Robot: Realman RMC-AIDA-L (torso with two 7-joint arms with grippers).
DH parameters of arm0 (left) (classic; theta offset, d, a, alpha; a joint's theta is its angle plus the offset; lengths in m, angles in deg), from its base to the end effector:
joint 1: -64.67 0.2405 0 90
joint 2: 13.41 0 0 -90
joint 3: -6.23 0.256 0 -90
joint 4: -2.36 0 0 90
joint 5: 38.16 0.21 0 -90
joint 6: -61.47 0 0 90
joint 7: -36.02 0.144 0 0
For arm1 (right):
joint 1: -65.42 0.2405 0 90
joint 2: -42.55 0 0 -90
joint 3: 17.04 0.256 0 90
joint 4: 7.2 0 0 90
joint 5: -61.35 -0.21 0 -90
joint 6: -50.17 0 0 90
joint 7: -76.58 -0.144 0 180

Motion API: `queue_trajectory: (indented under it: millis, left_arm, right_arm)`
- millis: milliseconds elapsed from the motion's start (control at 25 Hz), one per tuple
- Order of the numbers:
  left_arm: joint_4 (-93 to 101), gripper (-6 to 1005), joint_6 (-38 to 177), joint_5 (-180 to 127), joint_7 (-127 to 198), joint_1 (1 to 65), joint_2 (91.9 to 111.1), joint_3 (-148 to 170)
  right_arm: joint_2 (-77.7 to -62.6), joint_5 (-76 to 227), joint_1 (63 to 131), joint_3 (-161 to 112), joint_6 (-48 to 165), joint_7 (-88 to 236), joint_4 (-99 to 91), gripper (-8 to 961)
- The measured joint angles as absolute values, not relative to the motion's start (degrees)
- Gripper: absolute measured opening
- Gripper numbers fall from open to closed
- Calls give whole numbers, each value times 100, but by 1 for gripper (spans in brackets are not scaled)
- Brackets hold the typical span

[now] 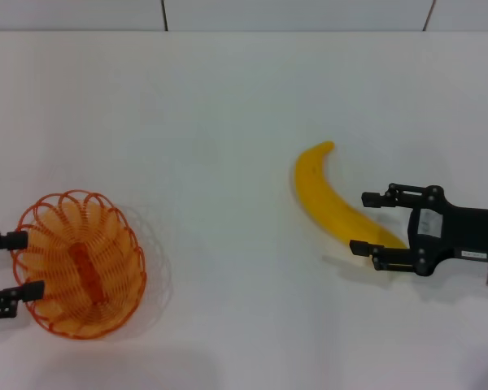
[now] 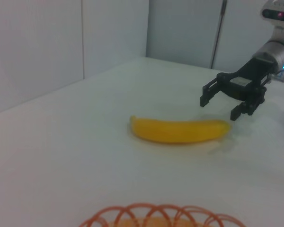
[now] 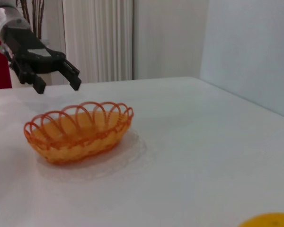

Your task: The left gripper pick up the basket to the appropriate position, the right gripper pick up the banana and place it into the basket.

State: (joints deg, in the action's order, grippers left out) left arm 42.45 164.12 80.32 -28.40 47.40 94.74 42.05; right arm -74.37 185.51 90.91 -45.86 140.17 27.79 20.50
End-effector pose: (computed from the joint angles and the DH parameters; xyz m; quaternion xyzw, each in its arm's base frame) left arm -0.3484 0.2522 0.0852 -0.9632 -0.1508 -0.1635 0.1509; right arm 0.3215 0.2828 -0.0075 -0.9606 0.0919 0.1938 0.1770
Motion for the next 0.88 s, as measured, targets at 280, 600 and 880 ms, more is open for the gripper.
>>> queue_trajectory:
  millis: [280, 600, 880]
  left_arm:
    - [4238, 776, 16413, 8189, -2730, 4399, 9757, 4368]
    - [4227, 767, 16404, 8598, -2678, 4183, 9904, 4293]
    - [4437, 758, 16397, 8276, -3398, 4111, 9806, 4276]
  right_arm:
    - [-7435, 18543, 9392, -4611, 14015, 2780, 1775, 742]
    - [-7434, 18545, 9424, -4587, 14032, 2780, 1758, 742]
    - [-7430, 18545, 9394, -4586, 14022, 2780, 1758, 743]
